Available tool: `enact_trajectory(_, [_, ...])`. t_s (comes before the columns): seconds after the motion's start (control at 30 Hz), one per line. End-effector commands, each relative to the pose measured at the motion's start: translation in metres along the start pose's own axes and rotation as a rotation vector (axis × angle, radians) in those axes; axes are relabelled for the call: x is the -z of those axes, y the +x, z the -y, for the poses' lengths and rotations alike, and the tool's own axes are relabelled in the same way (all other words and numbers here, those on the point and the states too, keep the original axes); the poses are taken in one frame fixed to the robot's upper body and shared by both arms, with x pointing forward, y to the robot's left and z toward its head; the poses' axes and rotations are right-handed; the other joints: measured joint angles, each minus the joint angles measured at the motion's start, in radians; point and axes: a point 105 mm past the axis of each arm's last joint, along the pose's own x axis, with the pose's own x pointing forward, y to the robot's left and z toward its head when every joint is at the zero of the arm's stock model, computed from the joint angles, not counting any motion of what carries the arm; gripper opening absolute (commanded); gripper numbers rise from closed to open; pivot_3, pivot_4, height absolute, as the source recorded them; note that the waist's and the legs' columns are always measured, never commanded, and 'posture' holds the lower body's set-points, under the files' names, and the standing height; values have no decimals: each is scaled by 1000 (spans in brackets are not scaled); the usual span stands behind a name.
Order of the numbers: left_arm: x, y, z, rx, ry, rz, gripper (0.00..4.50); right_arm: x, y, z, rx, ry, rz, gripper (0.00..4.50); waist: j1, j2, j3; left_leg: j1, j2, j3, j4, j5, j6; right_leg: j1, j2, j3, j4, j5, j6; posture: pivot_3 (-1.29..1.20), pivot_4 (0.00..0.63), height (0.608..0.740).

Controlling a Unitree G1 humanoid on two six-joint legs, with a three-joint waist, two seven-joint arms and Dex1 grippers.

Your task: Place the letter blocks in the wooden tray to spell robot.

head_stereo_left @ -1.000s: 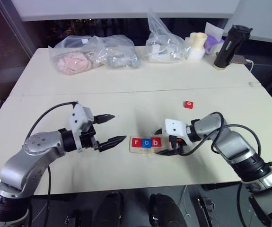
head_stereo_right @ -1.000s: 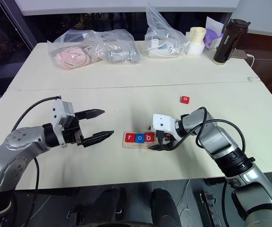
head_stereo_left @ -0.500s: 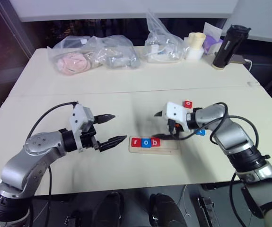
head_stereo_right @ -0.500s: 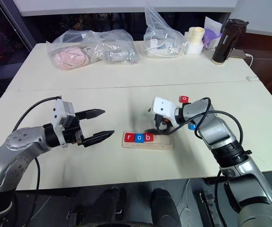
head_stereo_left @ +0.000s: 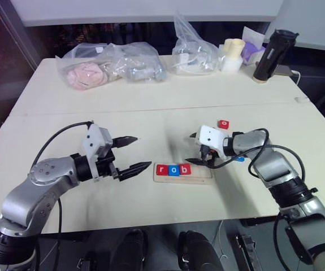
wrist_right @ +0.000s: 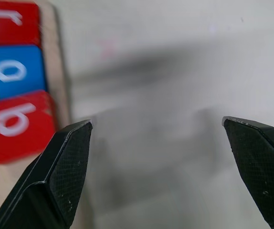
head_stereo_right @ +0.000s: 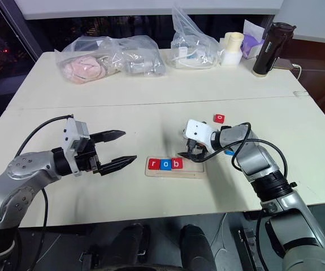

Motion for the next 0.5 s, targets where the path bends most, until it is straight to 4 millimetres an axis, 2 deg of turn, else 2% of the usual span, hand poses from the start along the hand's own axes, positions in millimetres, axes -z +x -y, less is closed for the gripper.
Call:
enact_trajectory(0.03, [-10,3,4,25,36,27,4500,-12,-5,-4,-9,-20,39,4470,1,0,0,0,0,0,0,0,0,0,0,0,0,0,0,0,150,740])
enact_trajectory(0.27, [-11,4,4,29,37,29,4500,-14,-5,-14,-30,-14,46,4470,2,0,0,0,0,0,0,0,0,0,0,0,0,0,0,0,150,740])
enact_trajectory(0.33, [-10,5,5,30,37,29,4500,-18,-6,-8,0,-16,61,4470,2,0,0,0,0,0,0,0,0,0,0,0,0,0,0,0,150,740])
enact_trajectory(0.5, [-10,6,6,31,36,30,4500,-27,-16,19,127,7,95,4470,0,0,0,0,0,0,0,0,0,0,0,0,0,0,0,0,150,740])
